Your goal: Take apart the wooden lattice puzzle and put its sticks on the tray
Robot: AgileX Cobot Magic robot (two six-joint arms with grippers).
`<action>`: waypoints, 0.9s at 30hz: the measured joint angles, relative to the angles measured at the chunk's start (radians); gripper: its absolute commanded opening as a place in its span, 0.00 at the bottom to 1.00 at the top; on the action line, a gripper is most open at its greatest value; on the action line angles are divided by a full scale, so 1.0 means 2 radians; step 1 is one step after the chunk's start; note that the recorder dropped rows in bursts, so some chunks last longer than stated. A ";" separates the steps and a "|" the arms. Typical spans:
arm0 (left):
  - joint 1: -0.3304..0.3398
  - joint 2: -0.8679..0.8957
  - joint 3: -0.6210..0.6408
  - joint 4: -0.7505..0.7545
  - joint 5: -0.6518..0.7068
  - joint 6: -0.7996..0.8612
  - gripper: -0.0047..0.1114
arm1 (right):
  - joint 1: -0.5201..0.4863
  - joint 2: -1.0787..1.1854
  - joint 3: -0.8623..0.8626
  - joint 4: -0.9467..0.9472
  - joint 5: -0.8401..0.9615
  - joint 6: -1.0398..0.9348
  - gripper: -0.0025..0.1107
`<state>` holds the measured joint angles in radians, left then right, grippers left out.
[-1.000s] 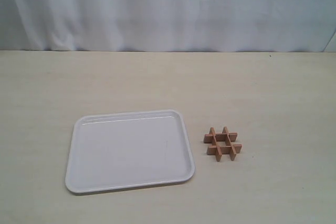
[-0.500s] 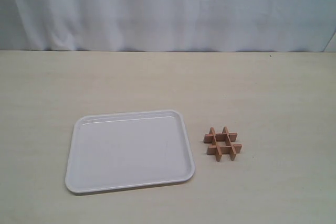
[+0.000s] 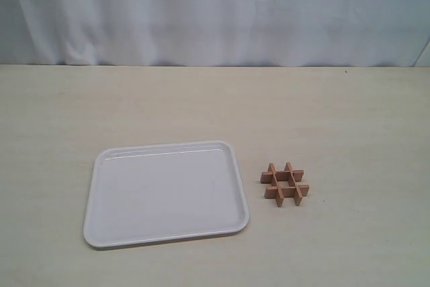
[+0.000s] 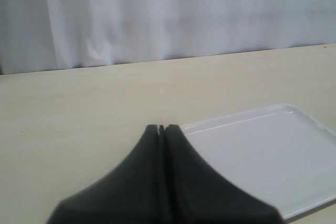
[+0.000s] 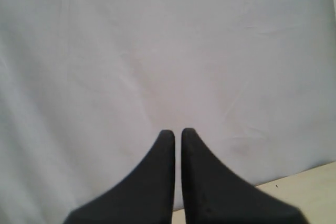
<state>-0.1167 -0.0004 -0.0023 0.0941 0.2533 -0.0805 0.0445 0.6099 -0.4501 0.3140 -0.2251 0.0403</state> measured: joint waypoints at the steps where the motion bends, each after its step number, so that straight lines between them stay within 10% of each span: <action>1: 0.000 0.000 0.000 0.000 0.000 0.000 0.04 | 0.000 0.009 0.000 0.000 -0.008 0.000 0.06; 13: 0.000 0.000 0.000 0.000 0.000 0.000 0.04 | 0.000 0.133 -0.007 0.000 -0.020 0.000 0.06; 27: 0.000 0.000 0.000 0.000 0.000 0.000 0.04 | 0.000 0.314 -0.181 -0.002 0.333 -0.081 0.06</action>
<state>-0.1167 -0.0004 -0.0023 0.0941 0.2533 -0.0805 0.0440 1.2375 -0.8127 0.3100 0.4413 -0.1213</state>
